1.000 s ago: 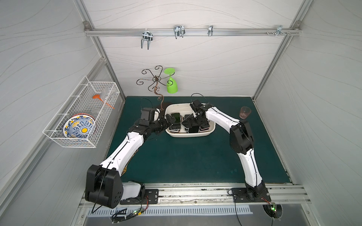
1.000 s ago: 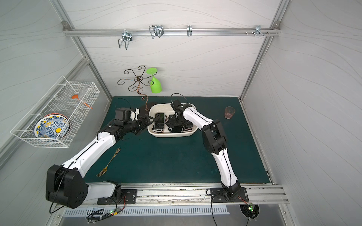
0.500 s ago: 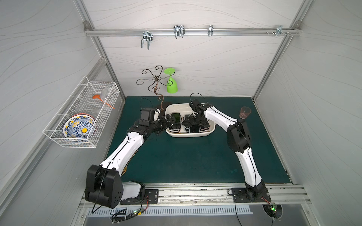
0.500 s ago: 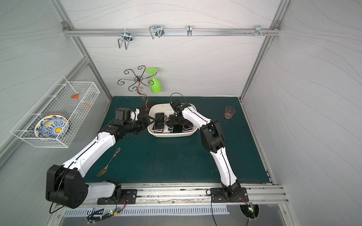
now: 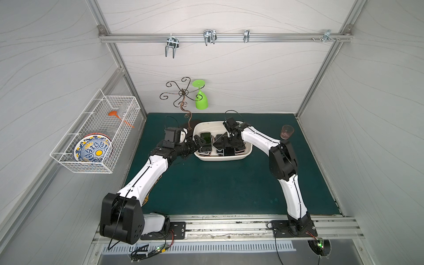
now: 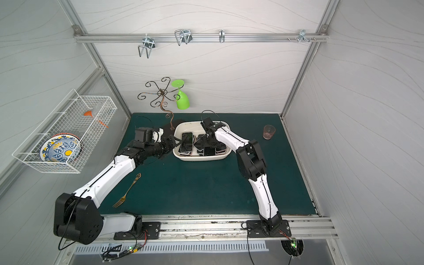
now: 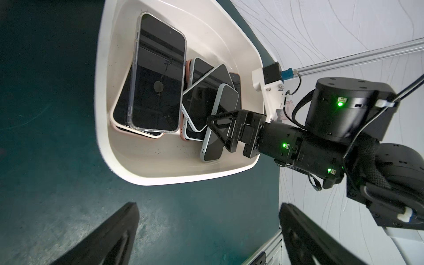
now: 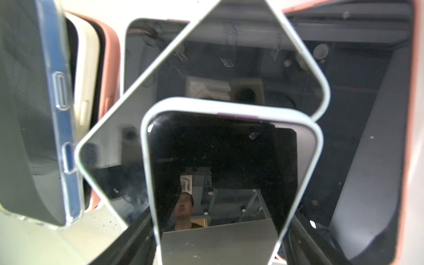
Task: Take the phone out of the storage box
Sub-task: Pick up the phone from the storage box.
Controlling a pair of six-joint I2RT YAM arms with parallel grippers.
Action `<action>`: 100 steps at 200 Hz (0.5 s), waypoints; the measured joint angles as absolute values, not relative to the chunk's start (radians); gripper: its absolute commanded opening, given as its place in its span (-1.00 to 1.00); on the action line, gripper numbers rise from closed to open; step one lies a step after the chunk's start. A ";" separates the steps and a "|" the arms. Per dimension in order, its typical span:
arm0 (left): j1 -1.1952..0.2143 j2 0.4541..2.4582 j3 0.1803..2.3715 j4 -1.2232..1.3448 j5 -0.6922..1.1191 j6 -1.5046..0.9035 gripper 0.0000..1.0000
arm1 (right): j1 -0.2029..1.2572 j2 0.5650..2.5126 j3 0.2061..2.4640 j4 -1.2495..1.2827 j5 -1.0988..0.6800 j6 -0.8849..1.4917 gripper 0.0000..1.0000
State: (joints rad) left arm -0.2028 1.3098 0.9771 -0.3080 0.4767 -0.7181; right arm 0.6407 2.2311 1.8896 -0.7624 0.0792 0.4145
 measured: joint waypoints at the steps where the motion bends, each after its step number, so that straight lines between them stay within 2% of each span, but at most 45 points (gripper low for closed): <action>1: -0.203 1.310 0.977 -0.308 0.477 -0.718 0.99 | 0.640 2.230 1.888 -0.760 0.080 0.414 -0.88; 12: -0.203 1.311 0.977 -0.294 0.487 -0.719 0.99 | 0.639 2.204 1.856 -0.739 0.078 0.406 -0.98; 58: -0.203 1.383 1.010 -0.201 0.535 -0.762 0.99 | 0.625 2.075 1.817 -0.741 0.046 0.348 -1.00; 100: -0.238 1.514 1.159 -0.166 0.561 -0.804 0.79 | 0.622 1.947 1.792 -0.739 -0.026 0.304 -1.00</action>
State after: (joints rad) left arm -0.2379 1.5139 1.1591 -0.1658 0.5610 -0.8036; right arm 0.6224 1.9472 1.7916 -0.7395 -0.0261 0.3038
